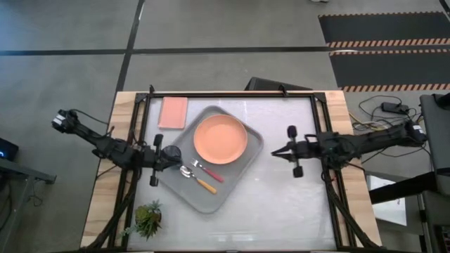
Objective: Pick and place plate/cup/fork/spoon on tray
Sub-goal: Return to Home Position
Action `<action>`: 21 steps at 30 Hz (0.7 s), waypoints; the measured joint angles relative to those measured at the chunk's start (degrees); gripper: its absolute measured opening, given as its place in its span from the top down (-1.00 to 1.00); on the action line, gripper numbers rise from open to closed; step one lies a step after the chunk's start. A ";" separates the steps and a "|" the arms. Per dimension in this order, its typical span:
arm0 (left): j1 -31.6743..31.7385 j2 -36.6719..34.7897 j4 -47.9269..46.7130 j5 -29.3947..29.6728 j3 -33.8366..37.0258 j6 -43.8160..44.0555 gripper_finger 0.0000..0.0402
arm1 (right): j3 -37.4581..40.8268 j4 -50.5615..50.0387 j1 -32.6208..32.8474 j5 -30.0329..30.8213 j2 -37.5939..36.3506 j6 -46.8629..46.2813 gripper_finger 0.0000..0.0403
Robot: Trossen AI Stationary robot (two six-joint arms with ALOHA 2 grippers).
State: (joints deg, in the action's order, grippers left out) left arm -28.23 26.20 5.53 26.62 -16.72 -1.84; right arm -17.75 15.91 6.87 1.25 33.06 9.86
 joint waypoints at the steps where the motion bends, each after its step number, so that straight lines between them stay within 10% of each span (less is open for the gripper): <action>1: 0.00 -1.65 0.37 0.01 1.06 -0.03 1.00 | 1.26 0.23 0.00 0.09 -2.22 0.02 0.96; 14: 0.02 -24.85 0.92 0.76 11.98 -0.19 1.00 | 13.77 -3.62 -0.03 4.52 -27.13 2.63 0.96; 21: 0.06 -25.41 0.98 2.27 16.20 0.09 1.00 | 16.46 -5.78 -0.15 6.46 -33.05 9.07 0.96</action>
State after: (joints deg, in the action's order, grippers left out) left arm -28.17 0.79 6.51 28.89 -0.51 -1.74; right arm -1.28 10.13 6.72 7.71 0.01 18.93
